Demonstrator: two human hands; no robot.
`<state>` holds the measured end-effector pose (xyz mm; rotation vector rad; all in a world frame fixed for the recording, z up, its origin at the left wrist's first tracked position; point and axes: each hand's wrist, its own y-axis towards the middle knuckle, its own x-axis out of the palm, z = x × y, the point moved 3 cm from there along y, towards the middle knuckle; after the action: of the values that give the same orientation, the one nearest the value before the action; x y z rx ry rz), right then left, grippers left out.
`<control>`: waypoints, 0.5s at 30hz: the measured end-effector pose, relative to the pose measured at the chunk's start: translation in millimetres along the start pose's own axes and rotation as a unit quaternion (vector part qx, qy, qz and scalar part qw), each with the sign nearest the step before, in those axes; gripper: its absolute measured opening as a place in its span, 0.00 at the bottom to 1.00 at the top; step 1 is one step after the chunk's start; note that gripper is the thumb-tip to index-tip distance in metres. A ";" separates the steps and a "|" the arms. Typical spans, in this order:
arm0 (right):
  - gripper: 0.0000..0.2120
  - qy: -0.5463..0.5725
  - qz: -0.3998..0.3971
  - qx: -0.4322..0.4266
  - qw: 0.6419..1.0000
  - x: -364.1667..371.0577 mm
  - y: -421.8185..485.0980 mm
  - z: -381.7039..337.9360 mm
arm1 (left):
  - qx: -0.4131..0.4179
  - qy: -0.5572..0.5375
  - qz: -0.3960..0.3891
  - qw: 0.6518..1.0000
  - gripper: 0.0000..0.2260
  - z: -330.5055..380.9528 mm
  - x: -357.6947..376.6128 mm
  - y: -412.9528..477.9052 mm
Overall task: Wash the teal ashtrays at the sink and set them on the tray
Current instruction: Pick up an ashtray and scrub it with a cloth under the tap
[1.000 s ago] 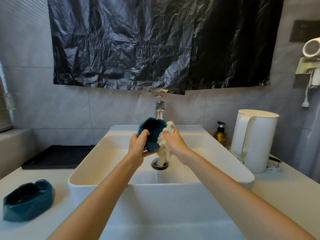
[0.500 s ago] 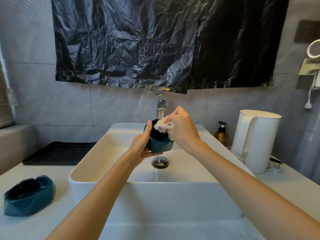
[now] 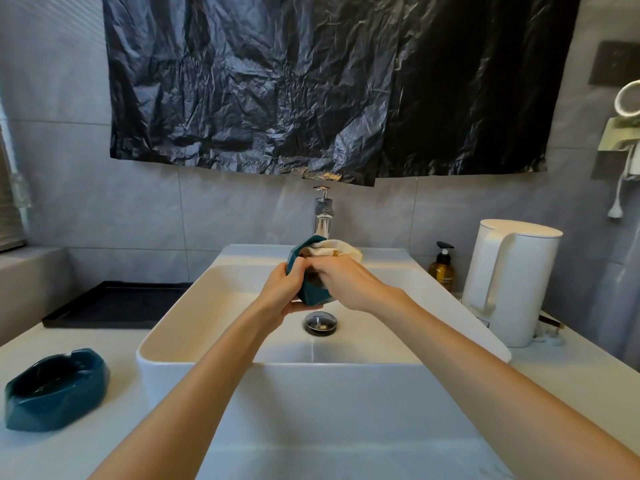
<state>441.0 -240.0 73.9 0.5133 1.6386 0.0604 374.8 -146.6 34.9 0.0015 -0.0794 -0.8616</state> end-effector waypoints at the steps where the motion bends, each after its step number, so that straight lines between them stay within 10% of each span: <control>1: 0.15 0.007 -0.018 -0.004 1.000 -0.4 -0.5 -1.1 | -0.002 -0.005 -0.004 1.000 0.13 0.6 -0.7 -0.6; 15: 0.22 -0.219 -0.104 -0.085 0.966 -17.9 -8.7 -4.0 | -0.024 -0.019 -0.069 0.997 0.16 4.5 7.0 -8.7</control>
<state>435.4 -253.3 88.3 0.2002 1.2302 -0.0648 372.5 -157.4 39.6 -0.0561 -0.0956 -1.0011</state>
